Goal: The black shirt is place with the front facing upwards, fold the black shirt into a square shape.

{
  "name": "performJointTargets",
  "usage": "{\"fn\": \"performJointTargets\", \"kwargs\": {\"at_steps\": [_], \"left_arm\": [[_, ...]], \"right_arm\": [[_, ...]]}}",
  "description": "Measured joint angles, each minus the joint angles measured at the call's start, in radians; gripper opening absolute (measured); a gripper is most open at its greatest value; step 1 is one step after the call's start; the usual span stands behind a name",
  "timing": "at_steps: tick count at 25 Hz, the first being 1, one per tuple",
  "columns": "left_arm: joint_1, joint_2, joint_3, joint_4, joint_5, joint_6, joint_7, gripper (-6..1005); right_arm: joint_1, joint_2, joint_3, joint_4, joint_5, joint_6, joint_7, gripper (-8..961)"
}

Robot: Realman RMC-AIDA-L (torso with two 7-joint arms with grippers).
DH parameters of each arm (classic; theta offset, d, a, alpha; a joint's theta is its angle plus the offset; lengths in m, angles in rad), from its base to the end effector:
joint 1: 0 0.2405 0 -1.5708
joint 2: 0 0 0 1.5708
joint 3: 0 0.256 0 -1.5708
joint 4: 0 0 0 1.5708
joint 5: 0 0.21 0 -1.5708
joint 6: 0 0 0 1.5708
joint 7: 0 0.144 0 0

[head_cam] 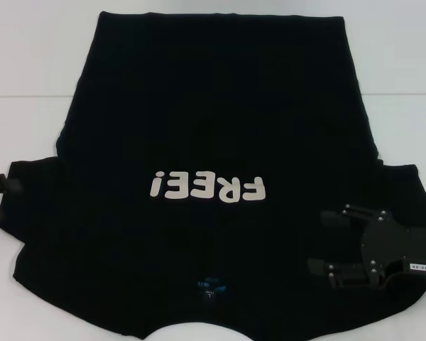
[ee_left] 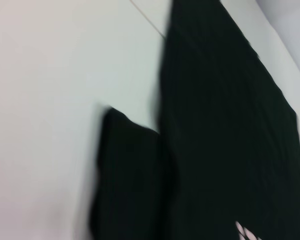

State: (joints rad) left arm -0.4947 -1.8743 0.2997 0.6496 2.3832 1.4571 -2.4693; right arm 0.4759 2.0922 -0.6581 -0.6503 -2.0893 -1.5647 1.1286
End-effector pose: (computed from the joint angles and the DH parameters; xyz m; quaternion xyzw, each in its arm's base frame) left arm -0.3729 0.3262 0.1130 -0.6148 -0.7263 -0.2266 0.2077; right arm 0.2857 0.3074 -0.0098 -0.9608 0.1306 0.1977 0.1437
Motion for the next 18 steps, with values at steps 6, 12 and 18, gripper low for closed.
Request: {"fn": "performJointTargets", "kwargs": {"at_steps": [6,12,18], "left_arm": [[0.002,0.0,-0.008,-0.041,0.001,-0.088,-0.024,752],[0.002,-0.001,-0.001,-0.074,0.002,-0.136,-0.031,752],[0.006,-0.005,0.002,-0.092,0.005,-0.189,-0.03,752]], "right_arm": [[0.002,0.002,0.0,0.0,0.0,0.0,0.0,942],[0.004,0.002,0.0,0.001,0.0,-0.002,0.003,941],[0.004,0.002,0.0,0.002,0.0,-0.003,0.008,941]]}}
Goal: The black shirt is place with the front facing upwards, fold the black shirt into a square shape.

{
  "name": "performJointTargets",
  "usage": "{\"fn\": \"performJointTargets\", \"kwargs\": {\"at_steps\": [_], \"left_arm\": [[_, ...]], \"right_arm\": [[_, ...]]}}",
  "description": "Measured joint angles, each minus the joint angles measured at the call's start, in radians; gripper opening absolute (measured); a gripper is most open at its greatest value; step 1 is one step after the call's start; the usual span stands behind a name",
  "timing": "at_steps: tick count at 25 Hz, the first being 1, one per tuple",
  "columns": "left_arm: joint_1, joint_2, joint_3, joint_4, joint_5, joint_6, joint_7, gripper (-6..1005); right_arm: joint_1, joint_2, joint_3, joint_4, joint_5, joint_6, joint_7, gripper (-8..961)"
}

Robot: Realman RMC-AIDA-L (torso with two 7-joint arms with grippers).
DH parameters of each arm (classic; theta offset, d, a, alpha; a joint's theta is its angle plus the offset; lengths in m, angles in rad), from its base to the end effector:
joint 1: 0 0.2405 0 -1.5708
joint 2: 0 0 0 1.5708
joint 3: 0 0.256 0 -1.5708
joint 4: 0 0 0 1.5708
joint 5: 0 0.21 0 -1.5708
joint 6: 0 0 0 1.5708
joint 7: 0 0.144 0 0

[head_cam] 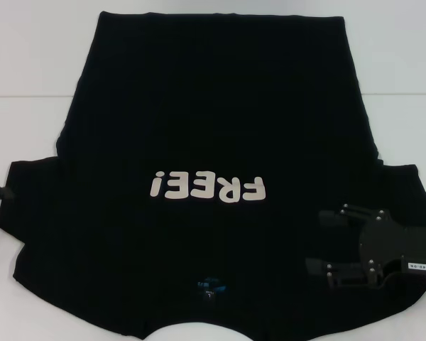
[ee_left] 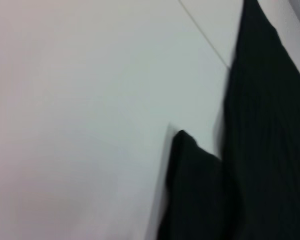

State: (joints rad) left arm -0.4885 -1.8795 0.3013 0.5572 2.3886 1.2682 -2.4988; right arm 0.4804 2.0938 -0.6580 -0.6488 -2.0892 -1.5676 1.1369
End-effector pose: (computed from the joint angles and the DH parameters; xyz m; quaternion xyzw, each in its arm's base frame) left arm -0.3967 0.3288 0.0990 -0.5593 -0.7557 -0.2281 0.2531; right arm 0.2838 0.3080 -0.0107 -0.9605 0.1328 0.2004 0.1404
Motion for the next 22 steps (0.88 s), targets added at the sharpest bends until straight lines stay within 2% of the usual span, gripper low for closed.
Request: {"fn": "performJointTargets", "kwargs": {"at_steps": [22], "left_arm": [[-0.008,-0.007,0.001,-0.045,0.022,-0.05,0.005,749]], "right_arm": [[-0.002,0.0,0.0,0.0,0.002,-0.008,0.0,940]]}}
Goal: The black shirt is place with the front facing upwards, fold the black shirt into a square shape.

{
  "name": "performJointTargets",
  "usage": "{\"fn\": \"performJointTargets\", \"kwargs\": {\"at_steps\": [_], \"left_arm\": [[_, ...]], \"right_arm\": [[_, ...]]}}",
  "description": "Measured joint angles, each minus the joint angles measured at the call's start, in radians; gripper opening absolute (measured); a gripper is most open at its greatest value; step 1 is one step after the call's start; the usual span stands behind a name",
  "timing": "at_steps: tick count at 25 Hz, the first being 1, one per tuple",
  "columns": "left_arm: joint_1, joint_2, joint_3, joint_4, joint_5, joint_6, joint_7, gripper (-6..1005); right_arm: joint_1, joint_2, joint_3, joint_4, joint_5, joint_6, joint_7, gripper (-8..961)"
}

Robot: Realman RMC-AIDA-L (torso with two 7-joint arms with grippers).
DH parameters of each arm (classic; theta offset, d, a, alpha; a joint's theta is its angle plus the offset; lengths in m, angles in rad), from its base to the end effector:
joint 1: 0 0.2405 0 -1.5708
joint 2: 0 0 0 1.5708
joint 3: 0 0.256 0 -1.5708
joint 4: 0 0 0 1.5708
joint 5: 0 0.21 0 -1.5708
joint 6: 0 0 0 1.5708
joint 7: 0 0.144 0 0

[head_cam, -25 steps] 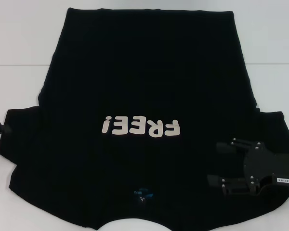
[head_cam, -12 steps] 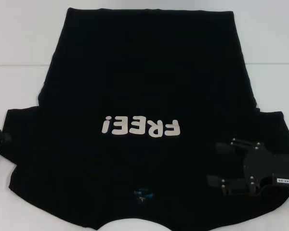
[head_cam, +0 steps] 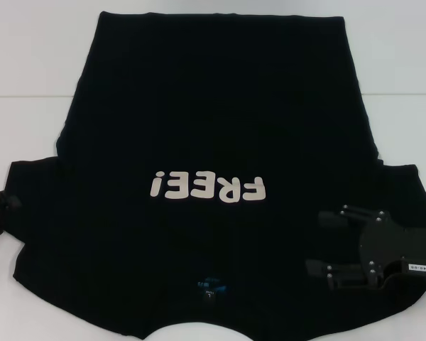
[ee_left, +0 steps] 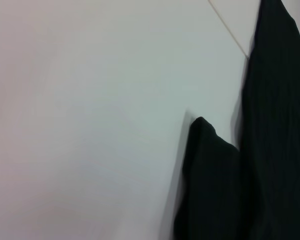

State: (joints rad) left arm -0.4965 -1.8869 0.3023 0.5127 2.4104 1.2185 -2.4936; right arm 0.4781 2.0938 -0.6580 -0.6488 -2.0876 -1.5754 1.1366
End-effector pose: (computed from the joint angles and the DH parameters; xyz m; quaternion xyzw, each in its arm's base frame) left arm -0.4006 0.3285 0.0857 -0.5523 -0.7636 -0.2169 0.2547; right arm 0.2836 0.3066 -0.0106 -0.9603 0.1327 0.2029 0.1379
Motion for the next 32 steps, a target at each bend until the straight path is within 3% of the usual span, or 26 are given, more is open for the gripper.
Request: {"fn": "performJointTargets", "kwargs": {"at_steps": [15,23,32], "left_arm": [[-0.04,-0.018,0.014,-0.014,0.001,-0.036,0.019,690],[-0.048,-0.027,0.082,0.021,0.001,-0.058,0.045,630],[-0.045,-0.027,0.099,0.024,0.001,-0.083,0.033,301]], "right_arm": [[-0.002,0.0,0.0,0.001,0.0,0.0,0.0,940],[-0.006,0.0,0.0,0.001,0.004,-0.002,0.0,941],[-0.006,0.0,0.002,0.002,0.005,-0.004,0.0,941]]}}
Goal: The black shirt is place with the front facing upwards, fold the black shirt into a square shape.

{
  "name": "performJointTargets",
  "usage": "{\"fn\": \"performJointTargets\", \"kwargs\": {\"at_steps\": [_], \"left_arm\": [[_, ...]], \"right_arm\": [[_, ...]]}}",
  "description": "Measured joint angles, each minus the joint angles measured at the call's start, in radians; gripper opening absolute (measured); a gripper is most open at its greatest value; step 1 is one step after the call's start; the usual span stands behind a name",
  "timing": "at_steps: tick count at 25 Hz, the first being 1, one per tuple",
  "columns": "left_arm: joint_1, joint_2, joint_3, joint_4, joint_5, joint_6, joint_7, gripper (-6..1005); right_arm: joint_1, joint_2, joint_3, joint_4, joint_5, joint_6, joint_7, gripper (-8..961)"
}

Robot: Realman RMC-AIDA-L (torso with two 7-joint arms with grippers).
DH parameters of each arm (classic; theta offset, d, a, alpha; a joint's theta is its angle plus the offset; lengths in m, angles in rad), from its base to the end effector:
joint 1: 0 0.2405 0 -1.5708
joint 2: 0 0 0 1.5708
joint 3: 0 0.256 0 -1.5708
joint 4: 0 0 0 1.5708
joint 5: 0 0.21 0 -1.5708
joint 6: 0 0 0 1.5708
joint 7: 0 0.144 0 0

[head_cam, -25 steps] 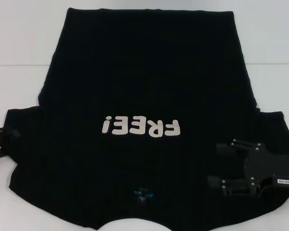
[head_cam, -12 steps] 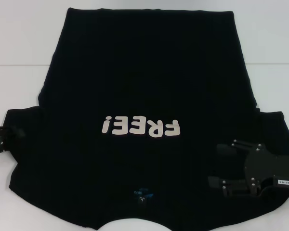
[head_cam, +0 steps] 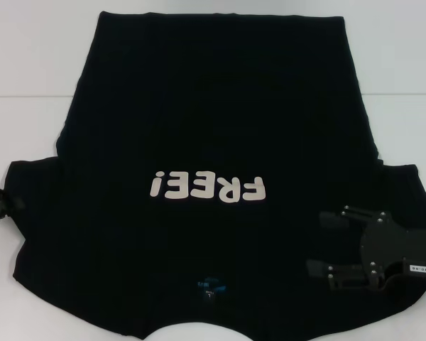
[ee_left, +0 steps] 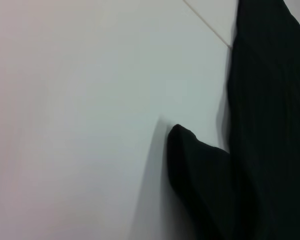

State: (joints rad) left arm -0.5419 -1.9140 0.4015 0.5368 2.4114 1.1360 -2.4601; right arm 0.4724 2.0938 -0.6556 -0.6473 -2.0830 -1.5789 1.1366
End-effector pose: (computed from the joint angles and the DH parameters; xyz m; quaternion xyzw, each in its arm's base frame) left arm -0.3866 0.3514 0.0748 -0.5985 -0.7283 -0.1808 0.2805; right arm 0.2848 0.3049 -0.0103 -0.9591 0.1359 0.2060 0.1388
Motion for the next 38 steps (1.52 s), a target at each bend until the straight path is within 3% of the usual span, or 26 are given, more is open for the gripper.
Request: {"fn": "performJointTargets", "kwargs": {"at_steps": [11,14,24,34,38], "left_arm": [[0.002,0.008,-0.004,0.006,-0.002,0.005,0.0,27],[0.004,0.012,-0.005,0.024,-0.005,0.007,-0.002,27],[-0.018,0.064,-0.006,0.098,0.0,0.033,-0.039,29],[-0.047,0.066,-0.004,0.095,-0.007,0.122,-0.079,30],[-0.071,0.051,-0.004,0.094,-0.031,0.184,-0.091,31]], "right_arm": [[0.0,0.0,0.004,0.003,0.0,0.0,0.0,941],[0.001,-0.001,0.005,0.009,0.0,0.0,0.0,941],[0.003,-0.002,0.007,0.013,0.0,0.001,0.0,941],[0.003,-0.002,0.007,0.013,0.0,0.0,0.0,942],[0.004,-0.001,0.005,0.012,0.0,0.0,0.0,942]]}}
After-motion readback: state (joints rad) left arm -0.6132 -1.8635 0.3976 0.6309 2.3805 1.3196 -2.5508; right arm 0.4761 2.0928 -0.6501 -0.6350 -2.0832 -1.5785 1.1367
